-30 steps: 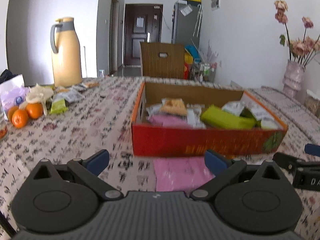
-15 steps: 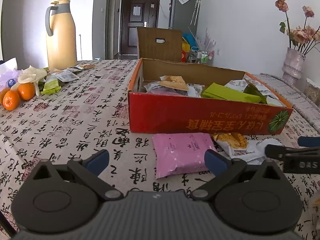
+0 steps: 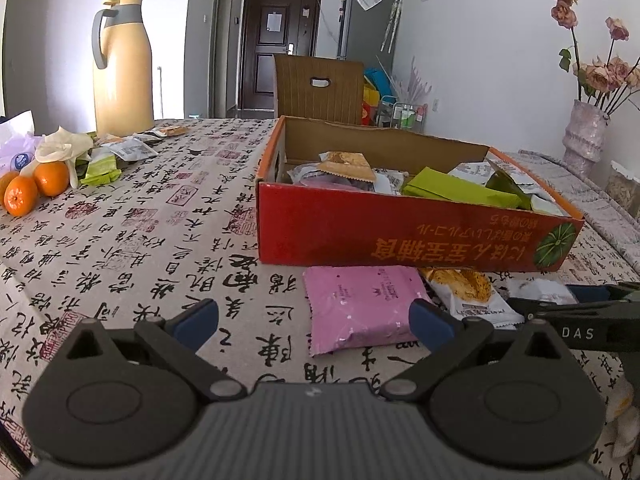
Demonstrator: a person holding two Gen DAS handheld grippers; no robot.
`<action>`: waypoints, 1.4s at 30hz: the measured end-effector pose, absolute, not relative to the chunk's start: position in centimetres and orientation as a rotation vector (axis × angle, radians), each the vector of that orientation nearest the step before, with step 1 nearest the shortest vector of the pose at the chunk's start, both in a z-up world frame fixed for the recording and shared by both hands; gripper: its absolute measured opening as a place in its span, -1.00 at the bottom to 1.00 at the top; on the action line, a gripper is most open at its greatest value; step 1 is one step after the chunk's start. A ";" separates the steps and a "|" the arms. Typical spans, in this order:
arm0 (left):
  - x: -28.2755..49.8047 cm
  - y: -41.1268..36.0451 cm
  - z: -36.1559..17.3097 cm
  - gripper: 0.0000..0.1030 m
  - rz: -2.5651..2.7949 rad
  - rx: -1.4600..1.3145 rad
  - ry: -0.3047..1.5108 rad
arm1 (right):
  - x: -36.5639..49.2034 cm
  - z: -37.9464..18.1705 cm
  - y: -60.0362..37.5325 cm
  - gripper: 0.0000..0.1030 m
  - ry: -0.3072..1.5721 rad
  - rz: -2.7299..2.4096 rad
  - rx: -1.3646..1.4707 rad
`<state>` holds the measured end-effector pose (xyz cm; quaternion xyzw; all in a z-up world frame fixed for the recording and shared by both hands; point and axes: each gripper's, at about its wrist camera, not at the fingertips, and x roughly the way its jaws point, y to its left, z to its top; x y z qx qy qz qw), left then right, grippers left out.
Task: Organize snacks
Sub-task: 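Grasp another white printed sachet with the right gripper, then grasp the pink packet with the left gripper and lift it while the right gripper holds the sachet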
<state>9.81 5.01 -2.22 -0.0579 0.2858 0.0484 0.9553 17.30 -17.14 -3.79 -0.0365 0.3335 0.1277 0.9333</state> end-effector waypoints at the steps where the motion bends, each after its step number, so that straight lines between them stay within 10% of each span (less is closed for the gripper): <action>1: 9.8 5.0 -2.2 1.00 0.098 -0.118 0.580 | 17.2 -3.8 -17.2 0.55 0.678 0.263 -0.075; 12: 9.8 4.9 -2.3 1.00 0.109 -0.113 0.583 | 16.0 -3.0 -17.5 -0.09 0.617 0.298 -0.048; 42: 16.6 1.3 -1.0 1.00 0.151 -0.060 0.817 | 14.5 -2.1 -19.8 -0.11 0.493 0.277 0.066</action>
